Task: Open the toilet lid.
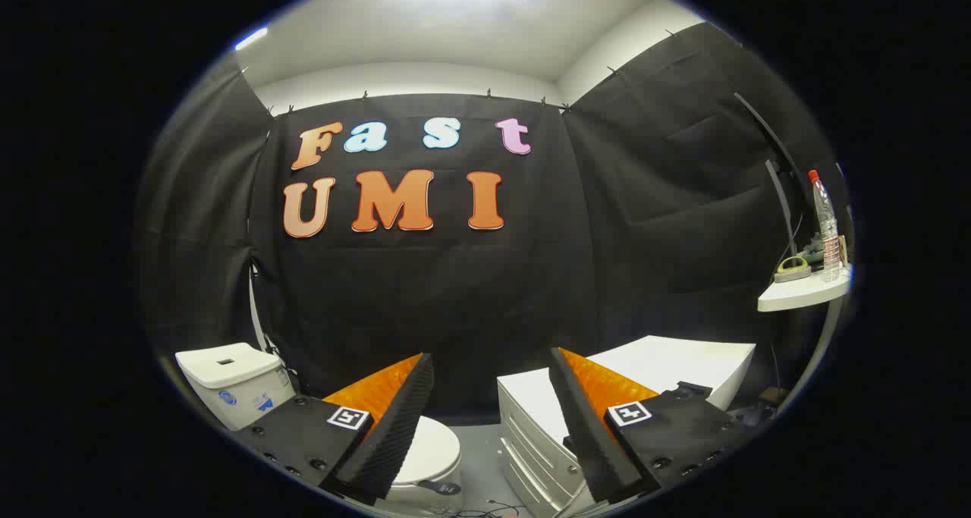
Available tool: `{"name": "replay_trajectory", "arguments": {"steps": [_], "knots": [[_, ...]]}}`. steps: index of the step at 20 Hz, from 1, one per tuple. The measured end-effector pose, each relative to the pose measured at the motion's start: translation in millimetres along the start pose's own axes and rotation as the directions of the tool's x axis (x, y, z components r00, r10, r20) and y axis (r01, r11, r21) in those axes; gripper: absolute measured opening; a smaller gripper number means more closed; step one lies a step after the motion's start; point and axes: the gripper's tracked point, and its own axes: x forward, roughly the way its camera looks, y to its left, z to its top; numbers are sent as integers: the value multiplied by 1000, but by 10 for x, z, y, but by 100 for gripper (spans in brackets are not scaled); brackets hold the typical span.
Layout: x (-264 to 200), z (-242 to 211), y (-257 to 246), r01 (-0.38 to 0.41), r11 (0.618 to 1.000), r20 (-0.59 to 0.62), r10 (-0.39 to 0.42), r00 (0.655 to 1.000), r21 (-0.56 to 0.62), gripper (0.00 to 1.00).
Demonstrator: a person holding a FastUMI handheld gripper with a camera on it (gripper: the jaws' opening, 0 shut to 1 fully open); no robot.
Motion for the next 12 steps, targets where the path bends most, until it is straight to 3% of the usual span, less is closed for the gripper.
{"name": "replay_trajectory", "arguments": {"steps": [12], "knots": [[-1,32,-52,14,1000,6,-14,1000,-2,98]]}}
